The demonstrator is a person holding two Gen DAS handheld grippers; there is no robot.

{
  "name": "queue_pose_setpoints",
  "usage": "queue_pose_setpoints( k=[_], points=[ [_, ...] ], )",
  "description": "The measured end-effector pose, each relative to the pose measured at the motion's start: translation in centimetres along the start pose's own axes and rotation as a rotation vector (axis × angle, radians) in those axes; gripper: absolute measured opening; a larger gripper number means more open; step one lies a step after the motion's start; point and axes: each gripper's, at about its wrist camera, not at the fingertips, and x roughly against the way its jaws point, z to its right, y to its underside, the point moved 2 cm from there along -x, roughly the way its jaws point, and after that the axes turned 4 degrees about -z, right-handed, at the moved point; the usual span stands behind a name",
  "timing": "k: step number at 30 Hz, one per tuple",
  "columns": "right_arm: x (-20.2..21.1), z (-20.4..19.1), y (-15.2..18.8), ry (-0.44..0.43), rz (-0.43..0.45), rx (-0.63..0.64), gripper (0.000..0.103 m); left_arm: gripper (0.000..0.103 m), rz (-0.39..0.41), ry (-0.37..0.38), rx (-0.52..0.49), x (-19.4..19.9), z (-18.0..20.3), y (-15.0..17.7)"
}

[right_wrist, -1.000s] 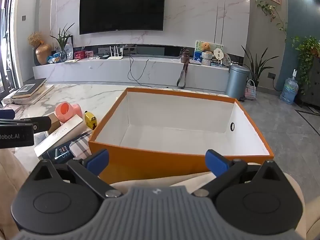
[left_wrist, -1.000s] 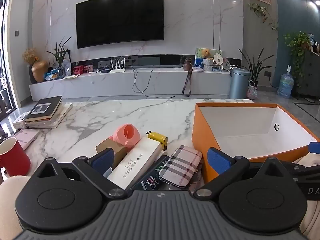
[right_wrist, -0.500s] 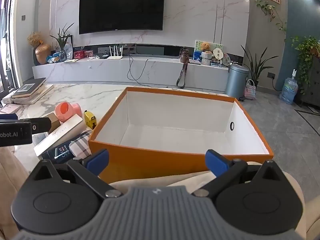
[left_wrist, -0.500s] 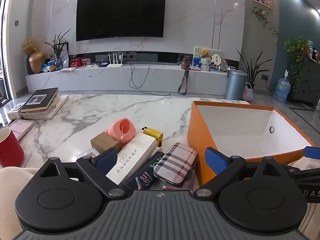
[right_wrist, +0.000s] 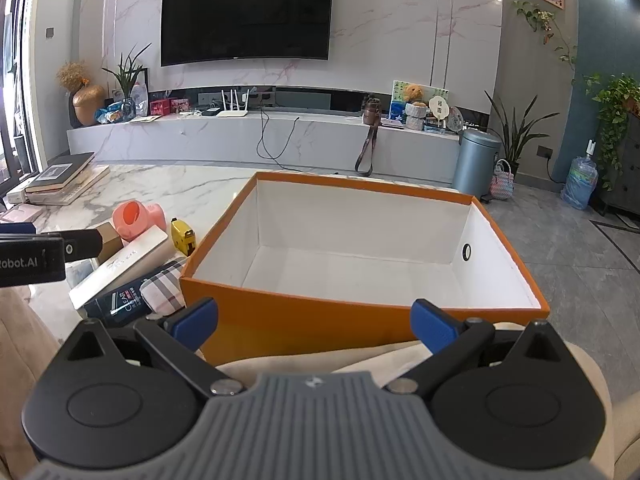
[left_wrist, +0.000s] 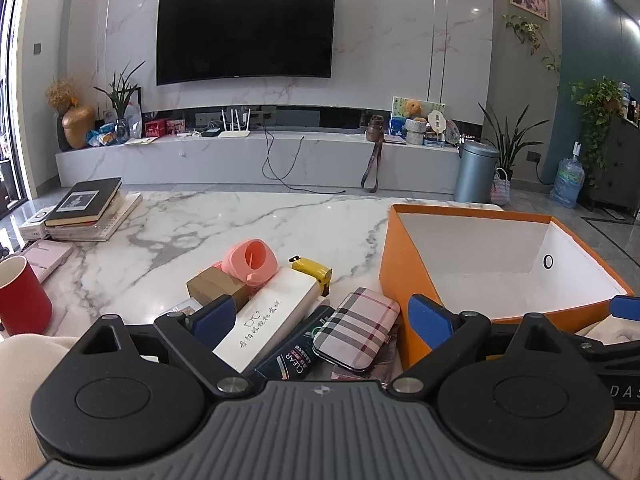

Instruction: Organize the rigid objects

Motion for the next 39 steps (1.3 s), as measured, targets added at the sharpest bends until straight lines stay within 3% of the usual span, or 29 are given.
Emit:
queue_pose_setpoints(
  k=[35,39],
  points=[
    [-0.33,-0.16,0.09,-0.001,-0.021,0.01,0.101,0.103,-0.01,-0.001,-0.006,-0.05,0.01,0.11],
    [-0.39,-0.17,-0.04,-0.005,-0.027,0.012,0.101,0.103,-0.042,0.017,0.004,-0.25,-0.26,-0.06]
  ],
)
